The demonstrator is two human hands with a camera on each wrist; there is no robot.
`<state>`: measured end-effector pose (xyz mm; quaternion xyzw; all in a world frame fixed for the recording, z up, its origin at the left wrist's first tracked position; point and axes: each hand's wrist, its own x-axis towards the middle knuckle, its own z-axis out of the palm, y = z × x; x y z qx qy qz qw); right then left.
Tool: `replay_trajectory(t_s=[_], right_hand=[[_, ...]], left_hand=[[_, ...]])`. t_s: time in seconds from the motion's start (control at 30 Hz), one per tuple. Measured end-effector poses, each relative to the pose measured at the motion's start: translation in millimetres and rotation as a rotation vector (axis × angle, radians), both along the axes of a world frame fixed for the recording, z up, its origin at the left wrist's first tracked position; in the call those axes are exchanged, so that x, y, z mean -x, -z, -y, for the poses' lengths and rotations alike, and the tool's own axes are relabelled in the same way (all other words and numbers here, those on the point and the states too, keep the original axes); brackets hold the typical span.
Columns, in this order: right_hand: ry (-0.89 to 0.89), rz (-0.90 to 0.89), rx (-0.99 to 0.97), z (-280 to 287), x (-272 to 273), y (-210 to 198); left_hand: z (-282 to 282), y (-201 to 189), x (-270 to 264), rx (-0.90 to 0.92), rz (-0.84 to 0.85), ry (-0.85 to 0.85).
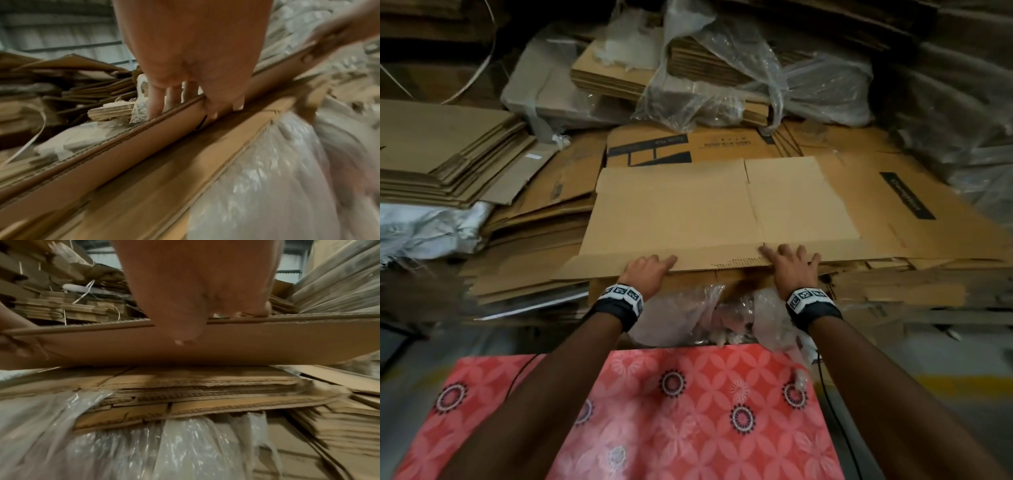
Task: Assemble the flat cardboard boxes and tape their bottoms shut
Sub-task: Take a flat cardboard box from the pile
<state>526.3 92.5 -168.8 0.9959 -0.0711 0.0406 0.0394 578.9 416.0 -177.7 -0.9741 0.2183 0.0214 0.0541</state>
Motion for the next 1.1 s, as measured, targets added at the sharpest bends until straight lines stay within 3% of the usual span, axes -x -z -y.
replay_trajectory(t_s=[0.33, 0.6, 0.8, 1.1], right_hand=[[-0.029, -0.203, -0.116, 21, -27, 16], [-0.024, -0.205, -0.122, 27, -38, 26], [-0.004, -0.246, -0.170, 26, -42, 27], [-0.064, -0.146, -0.231, 19, -1, 15]], left_hand=[[9, 22, -19, 0.120, -0.124, -0.022], [6, 41, -41, 0.253, -0.204, -0.049], [10, 52, -37, 0.276, -0.166, -0.062], [9, 28, -11, 0.289, -0.188, -0.085]])
